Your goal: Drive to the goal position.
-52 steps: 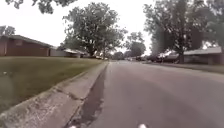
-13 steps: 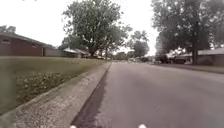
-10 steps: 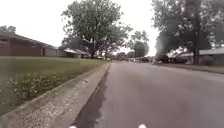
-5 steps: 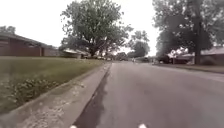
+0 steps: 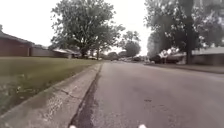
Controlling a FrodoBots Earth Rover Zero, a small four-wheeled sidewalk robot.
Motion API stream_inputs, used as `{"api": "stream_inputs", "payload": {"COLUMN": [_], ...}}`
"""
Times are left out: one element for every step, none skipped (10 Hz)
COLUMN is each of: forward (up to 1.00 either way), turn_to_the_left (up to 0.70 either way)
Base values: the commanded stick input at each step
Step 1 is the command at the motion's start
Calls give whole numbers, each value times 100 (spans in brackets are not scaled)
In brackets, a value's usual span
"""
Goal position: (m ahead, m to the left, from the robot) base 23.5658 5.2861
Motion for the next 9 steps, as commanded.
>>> {"api": "stream_inputs", "payload": {"forward": [70, 70, 70, 70, 70, 70, 70, 70, 70], "turn_to_the_left": [0, 0, 0, 0, 0, 0, 0, 0, 0]}}
